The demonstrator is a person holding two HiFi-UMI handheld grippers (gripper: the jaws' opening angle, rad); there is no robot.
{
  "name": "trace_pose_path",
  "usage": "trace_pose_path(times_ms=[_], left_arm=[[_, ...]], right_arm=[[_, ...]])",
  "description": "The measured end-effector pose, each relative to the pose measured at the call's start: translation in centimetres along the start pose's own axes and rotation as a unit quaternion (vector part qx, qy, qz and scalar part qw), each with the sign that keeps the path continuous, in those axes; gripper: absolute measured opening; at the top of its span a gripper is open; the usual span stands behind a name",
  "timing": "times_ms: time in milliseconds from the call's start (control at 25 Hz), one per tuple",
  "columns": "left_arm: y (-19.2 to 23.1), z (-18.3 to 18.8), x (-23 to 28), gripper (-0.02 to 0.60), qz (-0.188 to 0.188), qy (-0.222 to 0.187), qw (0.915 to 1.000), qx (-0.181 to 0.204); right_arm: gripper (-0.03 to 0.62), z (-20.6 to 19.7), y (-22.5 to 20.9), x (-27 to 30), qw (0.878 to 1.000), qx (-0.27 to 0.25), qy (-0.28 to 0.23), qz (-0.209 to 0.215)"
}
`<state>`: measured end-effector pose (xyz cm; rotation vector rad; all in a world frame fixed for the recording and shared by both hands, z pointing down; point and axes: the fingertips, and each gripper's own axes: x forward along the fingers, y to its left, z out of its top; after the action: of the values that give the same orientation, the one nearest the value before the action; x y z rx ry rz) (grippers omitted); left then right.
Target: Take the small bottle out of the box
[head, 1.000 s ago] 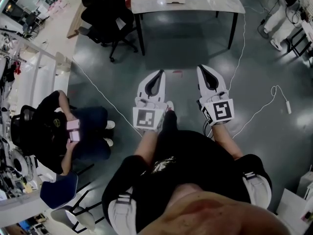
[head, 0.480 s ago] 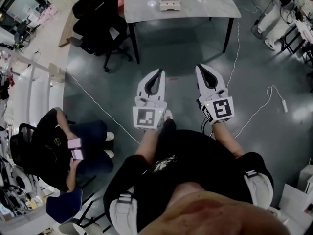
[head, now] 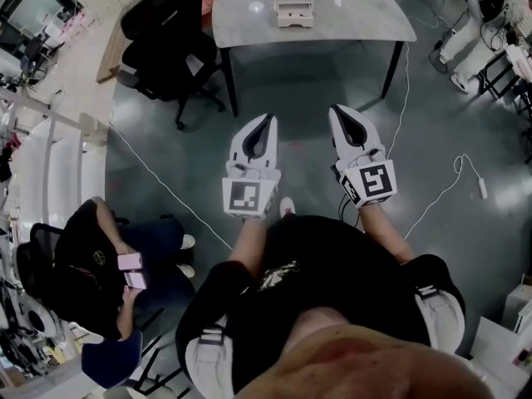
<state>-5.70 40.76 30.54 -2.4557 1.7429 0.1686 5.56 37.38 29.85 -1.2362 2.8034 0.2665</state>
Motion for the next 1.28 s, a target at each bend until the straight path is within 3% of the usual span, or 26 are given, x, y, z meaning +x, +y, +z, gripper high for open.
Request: trace_pose_path(times_ms=[640,1280], left_arm=[[7.2,-2.5,9.7,0.014,-0.048,0.001,0.9988,0.008],[9.1,-4.3,9.9,0.014,-0.065,0.013,0.9978,-0.004]], right_arm=[[-0.005,-3.3,-4.5,10.3,0.999,0.0,-0.01,-0.034],[-0.005,-4.1,-3.6,12.1,0.999,-0.02,-0.005,-0.044]])
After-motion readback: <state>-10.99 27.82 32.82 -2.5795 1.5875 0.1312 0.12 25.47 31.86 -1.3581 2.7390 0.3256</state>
